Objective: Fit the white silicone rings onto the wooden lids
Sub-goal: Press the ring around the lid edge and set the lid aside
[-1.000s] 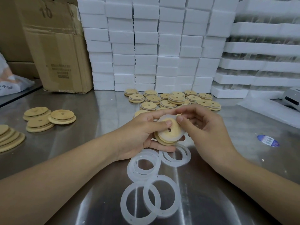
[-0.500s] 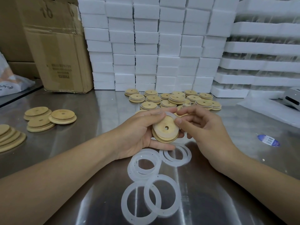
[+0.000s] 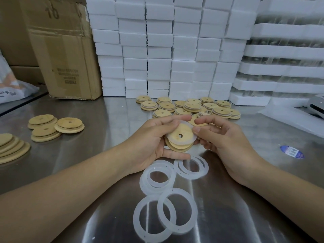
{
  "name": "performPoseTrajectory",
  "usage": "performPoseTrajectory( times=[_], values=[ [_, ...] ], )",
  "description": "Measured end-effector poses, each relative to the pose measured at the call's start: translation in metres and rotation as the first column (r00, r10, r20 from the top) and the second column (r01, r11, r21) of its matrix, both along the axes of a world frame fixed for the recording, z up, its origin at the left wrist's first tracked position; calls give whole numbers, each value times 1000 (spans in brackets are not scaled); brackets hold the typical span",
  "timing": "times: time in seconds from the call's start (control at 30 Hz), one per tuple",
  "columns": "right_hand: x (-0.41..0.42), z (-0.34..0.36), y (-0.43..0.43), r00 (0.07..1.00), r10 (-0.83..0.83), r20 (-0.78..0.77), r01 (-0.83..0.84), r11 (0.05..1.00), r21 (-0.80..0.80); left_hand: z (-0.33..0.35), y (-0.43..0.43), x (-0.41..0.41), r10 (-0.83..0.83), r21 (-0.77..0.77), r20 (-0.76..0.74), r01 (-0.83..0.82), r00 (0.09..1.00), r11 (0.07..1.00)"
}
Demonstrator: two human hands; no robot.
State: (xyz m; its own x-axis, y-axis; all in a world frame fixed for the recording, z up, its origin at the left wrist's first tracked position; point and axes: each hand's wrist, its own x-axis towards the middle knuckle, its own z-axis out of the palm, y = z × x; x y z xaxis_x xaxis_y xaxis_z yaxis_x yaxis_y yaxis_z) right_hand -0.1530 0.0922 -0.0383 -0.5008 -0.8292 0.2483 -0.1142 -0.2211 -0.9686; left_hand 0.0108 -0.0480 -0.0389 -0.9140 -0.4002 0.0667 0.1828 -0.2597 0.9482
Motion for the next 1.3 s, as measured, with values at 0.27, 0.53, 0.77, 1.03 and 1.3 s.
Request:
performPoseTrajectory(
  times=[0.27,0.53,0.77,1.03,1.3],
  values=[
    [-1,0,-2,999,19,27,-19,1000,-5,1,3,1,101,1,-19,-101,995,995],
    [-3,-1,-1,999,37,4,-37,999,1,0,4,2,126,-63,-31,-127,992,990],
    [-1,-4,-1,989,44,-142,-37,998,53,-1,1,1,120,-82,-54,-124,991,989],
    [0,-2,1,995,44,-91,-42,999,22,-4,6,2,220,-189,-102,-236,970,953],
    [1,-2,1,986,42,-163,-29,997,76,-2,8,4,279,-171,-123,-297,953,939]
  ],
)
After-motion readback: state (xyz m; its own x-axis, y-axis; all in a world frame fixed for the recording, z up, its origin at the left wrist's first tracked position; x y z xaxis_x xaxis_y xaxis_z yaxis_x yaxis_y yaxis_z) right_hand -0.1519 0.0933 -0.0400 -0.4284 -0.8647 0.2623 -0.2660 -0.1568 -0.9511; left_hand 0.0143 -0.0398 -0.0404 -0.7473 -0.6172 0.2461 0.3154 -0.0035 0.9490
